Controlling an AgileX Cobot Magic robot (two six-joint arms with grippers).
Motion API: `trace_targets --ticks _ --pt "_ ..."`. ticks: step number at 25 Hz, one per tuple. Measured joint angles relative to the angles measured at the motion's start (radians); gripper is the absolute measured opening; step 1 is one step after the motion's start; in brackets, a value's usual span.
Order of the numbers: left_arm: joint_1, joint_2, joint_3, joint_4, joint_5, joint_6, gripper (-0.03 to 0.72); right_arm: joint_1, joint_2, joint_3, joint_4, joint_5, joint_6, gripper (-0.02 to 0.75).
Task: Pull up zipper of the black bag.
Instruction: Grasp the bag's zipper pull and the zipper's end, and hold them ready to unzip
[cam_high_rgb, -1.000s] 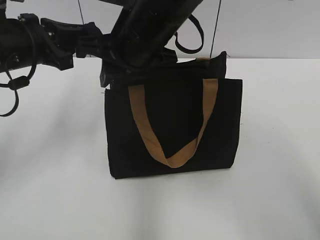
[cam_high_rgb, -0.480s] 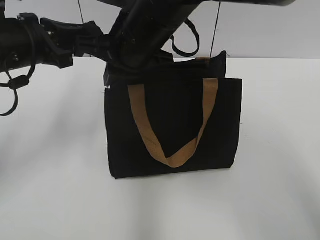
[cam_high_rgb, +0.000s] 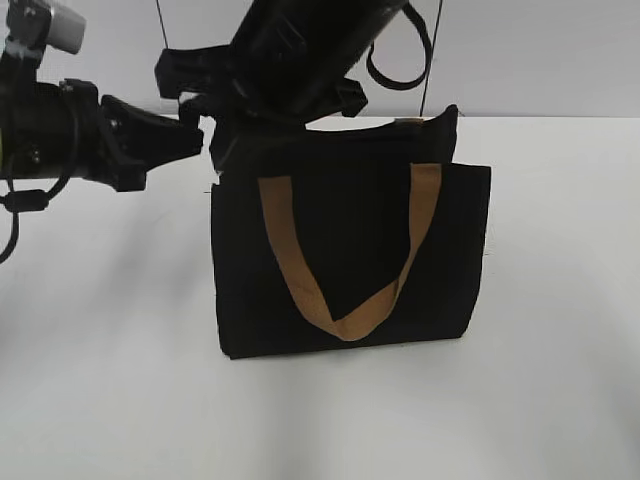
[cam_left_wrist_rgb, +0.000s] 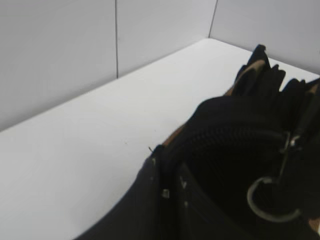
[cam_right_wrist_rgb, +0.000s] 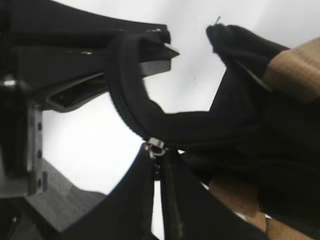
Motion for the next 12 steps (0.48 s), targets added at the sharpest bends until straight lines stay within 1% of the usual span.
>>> trace_targets --ticks 2,5,7,9,12 --pt "0.0 0.0 0.0 0.09 0.025 -0.106 0.016 -0.028 -0.004 0.0 0.066 0.046 -0.079 -0.009" --pt "0.0 -0.007 0.0 0.199 0.077 -0.247 0.016 -0.08 -0.004 0.0 0.179 0.121 -0.18 -0.01" --pt "0.0 -0.024 0.0 0.258 0.108 -0.326 0.016 -0.116 -0.004 0.0 0.237 0.143 -0.22 -0.011" --pt "0.0 -0.04 0.0 0.319 0.13 -0.4 0.016 -0.152 -0.004 0.0 0.276 0.148 -0.248 -0.011" --pt "0.0 -0.06 0.0 0.396 0.148 -0.474 0.016 -0.188 -0.004 0.0 0.313 0.15 -0.276 -0.012"
